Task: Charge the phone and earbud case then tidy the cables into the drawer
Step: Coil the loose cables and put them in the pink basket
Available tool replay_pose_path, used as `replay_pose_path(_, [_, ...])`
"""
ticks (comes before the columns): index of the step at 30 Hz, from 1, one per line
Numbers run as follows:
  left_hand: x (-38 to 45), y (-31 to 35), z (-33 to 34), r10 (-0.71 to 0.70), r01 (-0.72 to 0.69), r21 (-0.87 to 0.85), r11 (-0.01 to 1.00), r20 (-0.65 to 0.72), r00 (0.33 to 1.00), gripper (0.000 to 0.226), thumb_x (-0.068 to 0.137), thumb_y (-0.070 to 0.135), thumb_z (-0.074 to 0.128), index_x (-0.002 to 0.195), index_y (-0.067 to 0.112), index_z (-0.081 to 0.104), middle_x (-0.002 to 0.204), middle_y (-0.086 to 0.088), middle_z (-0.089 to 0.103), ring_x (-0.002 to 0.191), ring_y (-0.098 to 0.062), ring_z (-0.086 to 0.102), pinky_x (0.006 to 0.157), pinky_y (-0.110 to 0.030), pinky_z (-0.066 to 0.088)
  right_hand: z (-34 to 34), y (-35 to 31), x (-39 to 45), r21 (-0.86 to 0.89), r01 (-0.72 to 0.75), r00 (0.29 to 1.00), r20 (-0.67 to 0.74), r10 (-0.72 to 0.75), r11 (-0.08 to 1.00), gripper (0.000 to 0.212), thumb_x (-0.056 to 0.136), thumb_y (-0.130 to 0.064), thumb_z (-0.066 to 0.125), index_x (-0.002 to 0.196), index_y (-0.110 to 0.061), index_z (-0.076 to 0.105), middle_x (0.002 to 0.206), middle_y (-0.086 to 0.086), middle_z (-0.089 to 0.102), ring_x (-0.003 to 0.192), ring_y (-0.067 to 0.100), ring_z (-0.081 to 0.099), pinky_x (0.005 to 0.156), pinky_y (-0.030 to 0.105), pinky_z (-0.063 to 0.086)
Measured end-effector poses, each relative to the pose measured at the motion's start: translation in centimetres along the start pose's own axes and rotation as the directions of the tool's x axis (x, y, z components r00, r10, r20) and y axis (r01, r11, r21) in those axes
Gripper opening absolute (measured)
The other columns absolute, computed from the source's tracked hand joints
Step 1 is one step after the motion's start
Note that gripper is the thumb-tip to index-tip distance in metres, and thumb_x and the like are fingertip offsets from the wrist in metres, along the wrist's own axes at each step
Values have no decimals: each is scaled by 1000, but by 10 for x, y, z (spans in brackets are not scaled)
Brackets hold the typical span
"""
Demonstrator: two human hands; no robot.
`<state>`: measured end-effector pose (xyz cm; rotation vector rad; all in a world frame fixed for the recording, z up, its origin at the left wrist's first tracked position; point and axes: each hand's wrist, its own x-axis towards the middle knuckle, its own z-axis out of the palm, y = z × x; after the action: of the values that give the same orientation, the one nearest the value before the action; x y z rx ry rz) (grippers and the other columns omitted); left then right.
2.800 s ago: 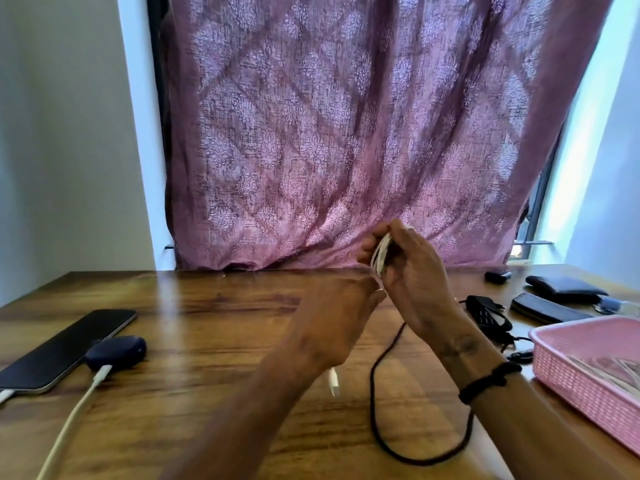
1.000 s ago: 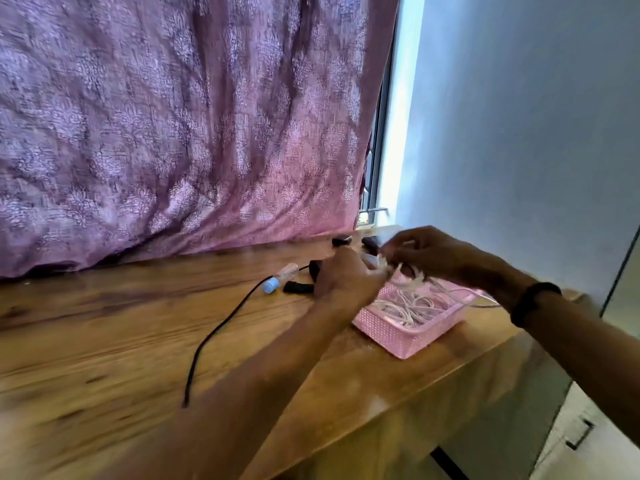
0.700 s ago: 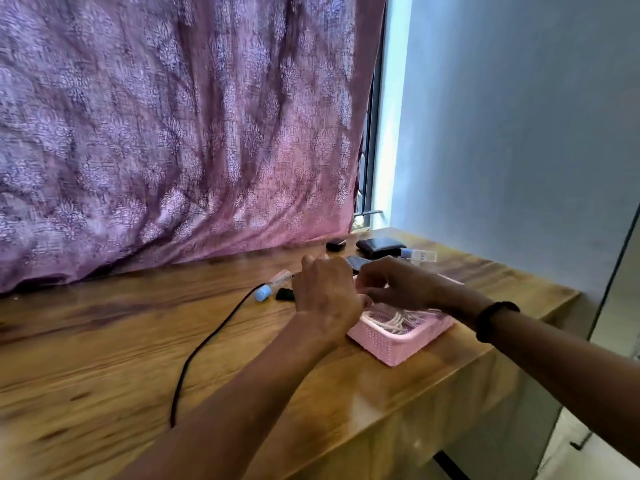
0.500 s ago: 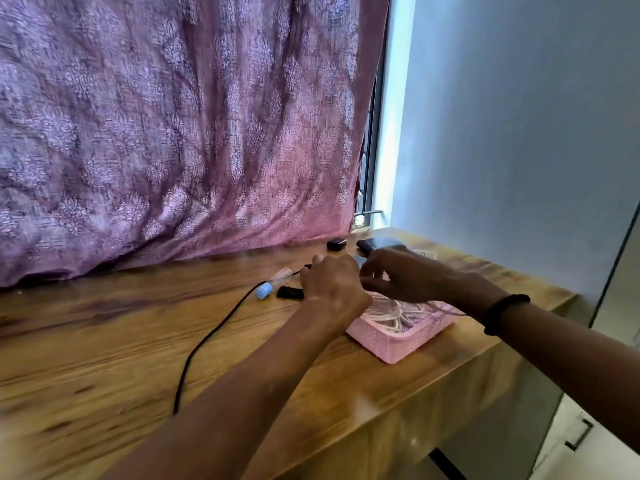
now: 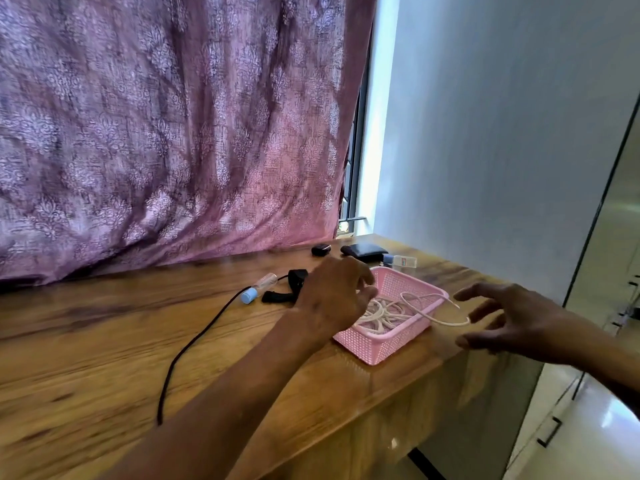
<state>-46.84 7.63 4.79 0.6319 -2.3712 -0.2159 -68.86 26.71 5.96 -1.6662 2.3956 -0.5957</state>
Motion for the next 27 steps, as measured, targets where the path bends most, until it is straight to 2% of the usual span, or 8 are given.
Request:
replay_pose_path(4, [2,23,11,152,-142,-96,985,99,983,29,103,33,58,123,18,73,115,-1,76,97,-14,70,95,-36,55,6,-13,10,175,124,983,-158,-96,977,41,71,-33,82,108,-17,77,83,-4,80,73,10,77,73,36,66])
replay_pose_path(8, [8,23,18,113,-111,-40,993,59,992,30,102,37,59,108,15,79,103,-3,78,86,-15,69,88,-41,57,3,-25,29,-24,197,961,-191,-198,980,31,89,-27,76,120,-26,74,106,-13,77,83,1,73,76,28,63])
replay_pose_path(14, [8,15,15,4,-4,3,1000,78,997,27,95,38,69,108,17,80,106,-3,79,91,-17,73,86,-39,60,10,-45,50,-339,284,958,68,-278,897,38,110,-27,40,139,-21,63,136,-2,67,112,15,67,95,34,54])
replay_pose_path(16, [7,16,16,-7,4,20,1000,156,988,27,95,36,69,108,15,80,106,-4,79,90,-17,72,85,-37,60,14,-49,50,-280,272,955,197,-223,920,43,111,-39,30,120,-25,69,121,0,71,102,16,67,94,38,52])
replay_pose_path(19, [5,17,22,-27,22,26,999,240,970,29,99,34,64,109,11,78,104,-7,78,88,-18,70,83,-36,57,22,-44,55,-381,275,958,188,-217,883,54,107,-53,19,83,-27,60,84,-4,60,82,13,59,88,35,44])
replay_pose_path(22, [3,18,27,-16,11,21,1000,238,971,30,101,35,60,108,12,77,99,-7,77,83,-17,68,79,-34,55,29,-37,58,-597,208,978,122,-168,775,68,104,-61,13,105,-24,70,121,1,49,117,19,42,103,43,40])
replay_pose_path(24, [4,18,28,-6,0,25,1000,221,975,30,101,36,61,109,13,78,101,-5,77,86,-16,69,82,-34,57,29,-39,58,-564,207,978,108,-177,799,68,105,-60,16,105,-22,72,132,2,48,125,20,43,103,42,43])
replay_pose_path(27, [3,19,24,19,-22,18,1000,157,987,29,100,37,62,112,16,78,107,-2,78,93,-16,71,90,-39,58,29,-37,61,-314,257,964,21,-264,914,60,98,-60,28,75,-21,67,80,4,68,66,8,60,64,20,44])
